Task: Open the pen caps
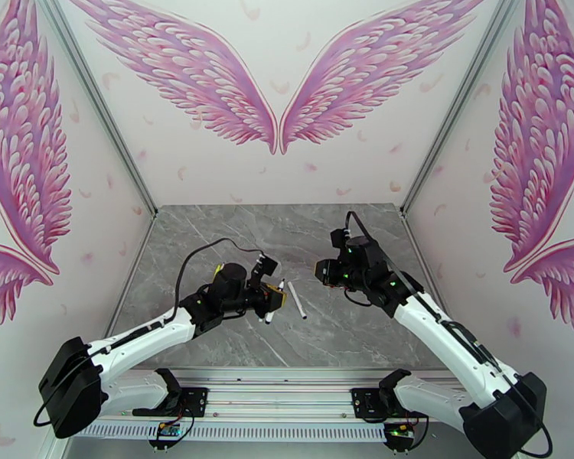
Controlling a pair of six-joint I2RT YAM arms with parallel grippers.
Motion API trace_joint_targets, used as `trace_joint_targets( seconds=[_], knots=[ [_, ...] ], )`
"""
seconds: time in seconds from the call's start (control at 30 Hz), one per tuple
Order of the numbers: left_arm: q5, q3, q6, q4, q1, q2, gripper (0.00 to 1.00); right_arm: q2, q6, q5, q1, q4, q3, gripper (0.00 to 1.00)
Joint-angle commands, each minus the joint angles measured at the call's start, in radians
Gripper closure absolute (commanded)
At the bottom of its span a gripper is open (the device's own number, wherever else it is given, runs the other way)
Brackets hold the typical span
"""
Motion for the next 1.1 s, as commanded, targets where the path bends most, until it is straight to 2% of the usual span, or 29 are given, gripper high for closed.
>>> trace_joint_targets(
  seconds=[0.0,0.23,0.5,0.87,1.07],
  knots=[
    [0.011,-0.016,-0.036,0.006,0.011,-0.049,1.0,0.035,-0.091,0.014,-0.059,-0.112,0.011,0.84],
    [-0.013,-0.006,-0.045,-0.01,0.012,-0.05,1.0,0.091,-0.136,0.008,-0.182,-0.161,0.018,0.84],
    [-0.062,-0.012,-0.061,-0.005,0.03,-0.051,1.0,0.209,-0.195,0.028,-0.264,-0.158,0.042,0.83],
    [-0.131,-0.038,-0.049,-0.047,0.063,-0.101,1.0,0.401,-0.256,0.106,-0.316,-0.155,0.098,0.82],
    [-0.124,-0.058,-0.059,-0.04,0.081,-0.108,1.0,0.482,-0.287,0.148,-0.34,-0.151,0.12,0.81]
  ],
)
